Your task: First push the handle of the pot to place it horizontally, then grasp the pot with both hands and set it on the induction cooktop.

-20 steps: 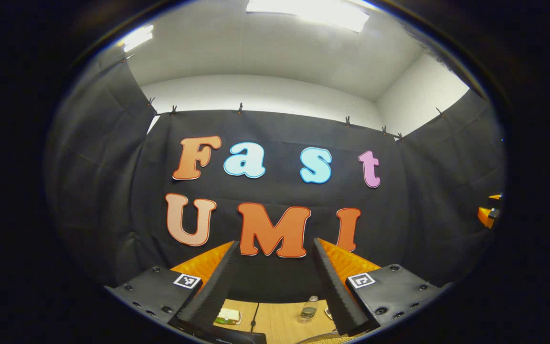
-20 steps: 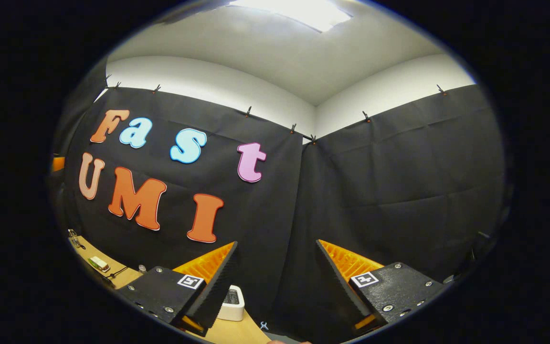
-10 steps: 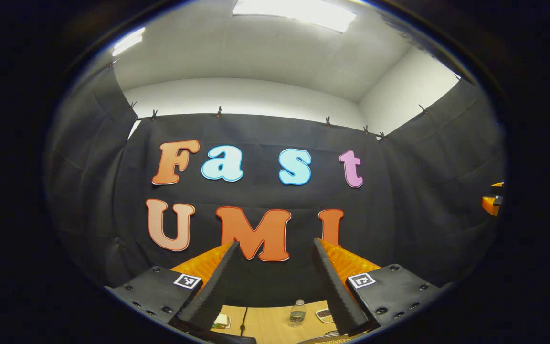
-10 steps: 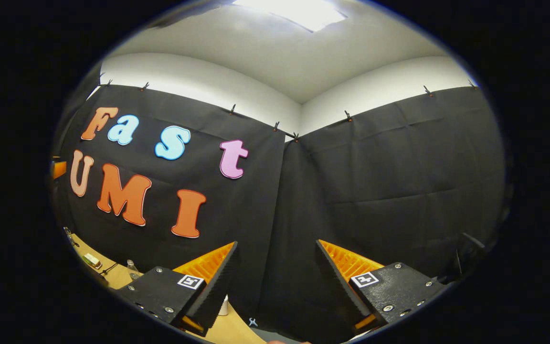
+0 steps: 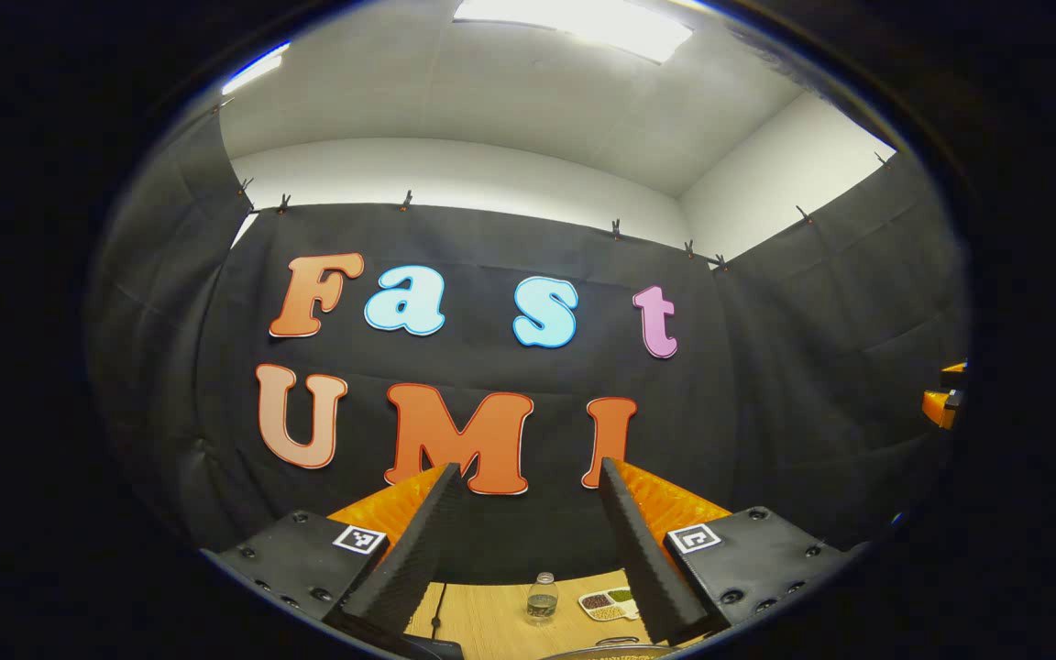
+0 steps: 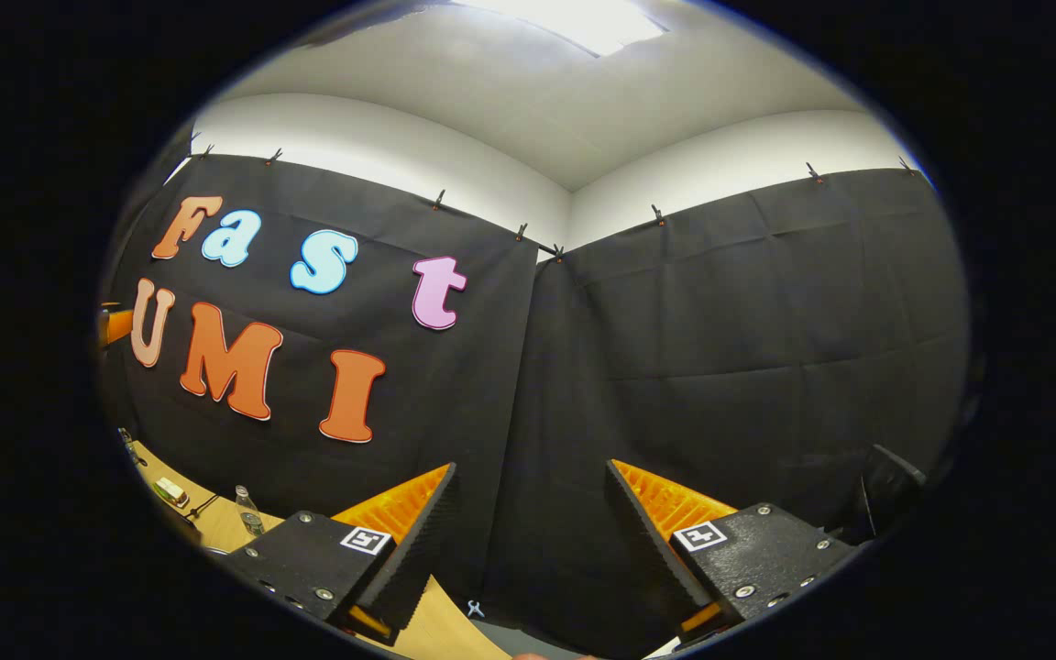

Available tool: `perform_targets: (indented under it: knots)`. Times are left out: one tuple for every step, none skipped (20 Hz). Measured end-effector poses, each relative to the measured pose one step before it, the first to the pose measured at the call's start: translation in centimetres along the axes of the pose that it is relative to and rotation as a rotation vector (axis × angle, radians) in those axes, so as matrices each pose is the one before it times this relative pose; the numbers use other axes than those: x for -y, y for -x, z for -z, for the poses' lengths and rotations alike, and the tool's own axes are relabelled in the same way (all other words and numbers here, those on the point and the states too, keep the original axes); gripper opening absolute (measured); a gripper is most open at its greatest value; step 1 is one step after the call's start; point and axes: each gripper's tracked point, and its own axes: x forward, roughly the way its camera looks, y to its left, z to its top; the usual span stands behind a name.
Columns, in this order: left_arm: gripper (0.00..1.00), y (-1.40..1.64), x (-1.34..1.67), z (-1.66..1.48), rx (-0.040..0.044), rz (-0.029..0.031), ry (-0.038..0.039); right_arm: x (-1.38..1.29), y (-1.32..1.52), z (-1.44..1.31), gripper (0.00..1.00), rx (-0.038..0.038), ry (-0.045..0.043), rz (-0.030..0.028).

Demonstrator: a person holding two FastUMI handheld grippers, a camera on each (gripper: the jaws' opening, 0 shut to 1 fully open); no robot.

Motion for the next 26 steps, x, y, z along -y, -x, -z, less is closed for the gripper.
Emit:
perform_targets:
  knots:
    - [0.96,0.244,-0.048,0.178,-0.00542,-0.00246,-0.00193,-0.194,-0.081,0.041,0.93,0.00091,-0.00100,-0.00386]
    - [0.96,0.151,-0.197,0.201,-0.00543,-0.00463,-0.00225,-0.272,-0.147,-0.073,0.96,0.00161,-0.00092,-0.00734]
    - [0.96,0.136,-0.127,0.256,-0.00733,-0.00232,-0.00221,-0.326,-0.053,-0.026,0.96,-0.00005,-0.00019,-0.00787]
    - [0.96,0.127,0.040,0.342,-0.01021,-0.00428,-0.00131,-0.362,-0.150,0.132,0.96,-0.00103,0.00017,-0.00994]
    - [0.96,0.010,-0.150,0.308,-0.01225,-0.00213,-0.00128,-0.356,-0.059,0.106,0.96,0.00060,0.00177,-0.00976]
    - [0.96,0.104,-0.031,0.532,-0.01585,-0.00242,-0.00198,-0.239,-0.237,0.084,0.96,-0.00037,0.00281,-0.00825]
    - [0.96,0.223,-0.022,0.524,-0.01472,-0.00401,-0.00097,-0.369,-0.233,0.110,0.96,-0.00079,0.00227,-0.01077]
    - [0.95,0.152,0.117,0.490,-0.01518,0.00148,0.00284,-0.384,-0.302,0.112,0.96,-0.00014,-0.00053,-0.01029]
    - [0.89,0.224,0.140,0.561,-0.01652,-0.00046,0.00308,-0.405,-0.264,0.154,0.96,-0.00238,-0.00264,-0.01402]
    - [0.82,-0.020,0.207,0.799,-0.02365,0.00212,0.00116,-0.310,-0.154,0.089,0.96,-0.00037,-0.00316,-0.00907]
    - [0.63,0.169,0.124,1.094,-0.03179,-0.00665,-0.00607,-0.269,-0.205,0.146,0.97,0.00020,-0.00306,-0.00984]
    - [0.44,0.025,-0.421,0.935,-0.02868,-0.02395,-0.00992,-0.374,-0.168,0.196,0.96,-0.00037,-0.00233,-0.01174]
    - [0.25,0.070,0.035,0.947,-0.03193,-0.00587,-0.00523,-0.175,-0.214,0.142,0.96,0.00001,-0.00203,-0.01030]
    - [0.17,0.007,0.307,1.316,-0.03542,0.00152,0.00461,-0.236,-0.158,0.212,0.96,-0.00122,-0.00266,-0.01027]
    - [0.09,0.170,0.643,1.407,-0.04080,0.01807,0.01613,-0.187,-0.219,0.210,0.93,-0.00078,-0.00426,-0.01024]
    - [0.08,0.108,0.453,1.597,-0.04816,0.00268,0.01349,-0.165,-0.174,0.188,0.96,-0.00247,-0.00505,-0.00980]
    - [0.08,0.116,0.072,1.617,-0.05497,-0.00780,0.00643,-0.153,-0.206,0.315,0.96,-0.00207,-0.00554,-0.01040]
    - [0.08,-0.150,-0.057,1.490,-0.05859,-0.01176,0.00657,-0.204,-0.194,0.264,0.96,-0.00183,-0.00325,-0.00990]
    - [0.08,-0.002,0.050,1.893,-0.06146,-0.00783,0.01130,-0.200,-0.174,0.295,0.96,-0.00242,-0.00339,-0.00998]
    - [0.08,0.032,0.056,2.104,-0.06646,-0.00430,0.01739,-0.218,-0.152,0.320,0.99,-0.00179,-0.00399,-0.01354]
    - [0.08,-0.151,0.054,2.121,-0.06635,-0.00286,0.01998,-0.350,-0.219,0.273,0.93,-0.00200,-0.00422,-0.01443]
    - [0.08,-0.134,0.244,2.031,-0.06372,-0.00388,0.02096,-0.271,-0.285,0.326,0.96,-0.00190,-0.00331,-0.01555]
    - [0.08,0.004,0.201,1.710,-0.05796,-0.00581,0.01944,-0.265,-0.154,0.269,0.96,-0.00046,-0.00293,-0.01461]
    - [0.08,0.011,-0.174,1.817,-0.05002,-0.00893,0.02099,-0.319,-0.355,0.263,0.93,-0.00095,-0.00381,-0.01749]
    - [0.08,-0.202,0.002,1.503,-0.04681,-0.01053,0.01980,-0.392,-0.321,0.208,0.94,-0.00079,-0.00474,-0.01864]
    - [0.08,0.086,0.025,1.678,-0.04671,-0.01429,0.02150,-0.296,-0.402,0.345,0.97,-0.00152,-0.00354,-0.01957]
